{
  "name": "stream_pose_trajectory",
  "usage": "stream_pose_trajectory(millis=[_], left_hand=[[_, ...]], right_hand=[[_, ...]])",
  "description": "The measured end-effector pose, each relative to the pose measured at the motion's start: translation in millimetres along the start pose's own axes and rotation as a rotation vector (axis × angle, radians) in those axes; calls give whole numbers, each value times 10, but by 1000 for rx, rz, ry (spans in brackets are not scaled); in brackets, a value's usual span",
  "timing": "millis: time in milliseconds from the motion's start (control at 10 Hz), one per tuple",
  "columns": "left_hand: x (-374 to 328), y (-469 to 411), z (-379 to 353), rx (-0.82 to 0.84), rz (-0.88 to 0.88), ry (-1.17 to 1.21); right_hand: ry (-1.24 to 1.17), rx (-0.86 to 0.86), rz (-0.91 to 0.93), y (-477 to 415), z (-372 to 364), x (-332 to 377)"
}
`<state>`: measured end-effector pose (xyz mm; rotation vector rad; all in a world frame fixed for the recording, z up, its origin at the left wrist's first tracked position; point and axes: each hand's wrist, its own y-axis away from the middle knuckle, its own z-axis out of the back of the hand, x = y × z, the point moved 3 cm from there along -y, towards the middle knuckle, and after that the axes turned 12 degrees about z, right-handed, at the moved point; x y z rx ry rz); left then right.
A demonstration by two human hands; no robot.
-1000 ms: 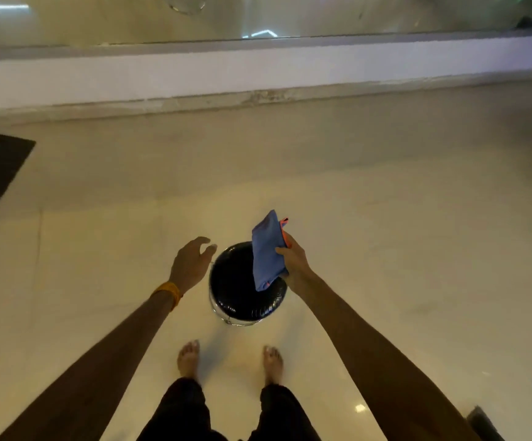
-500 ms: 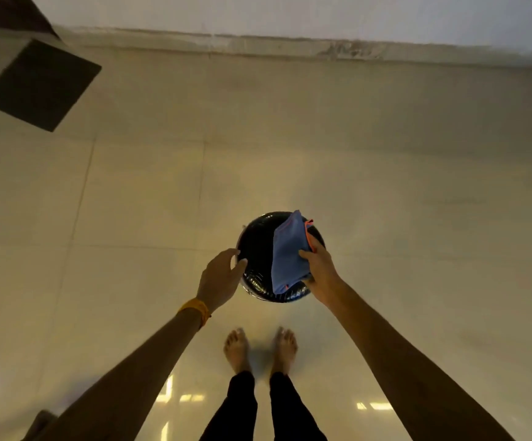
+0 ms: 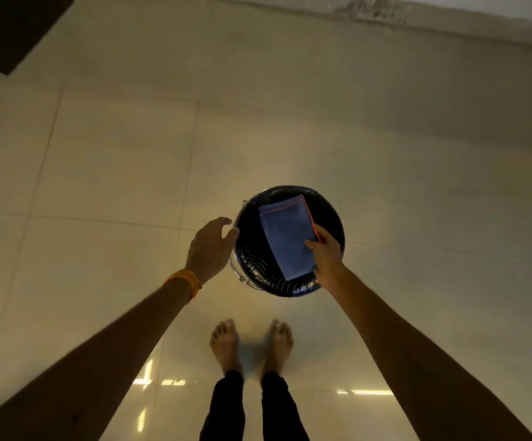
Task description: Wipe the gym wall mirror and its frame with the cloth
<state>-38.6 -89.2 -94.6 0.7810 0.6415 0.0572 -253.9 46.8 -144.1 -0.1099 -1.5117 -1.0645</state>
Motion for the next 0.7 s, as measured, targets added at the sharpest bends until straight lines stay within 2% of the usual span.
stream_pose_trajectory(millis=[400,600,700], left_hand=[[-87,25,20,7,-45,-72],[-98,11,14,2,-49,-110],[-155,33,-5,-13,-57,-129]], right_hand=[[235,69,32,-7,-28,73],[519,128,87,53,27,121],[581,129,101,174,87,242]])
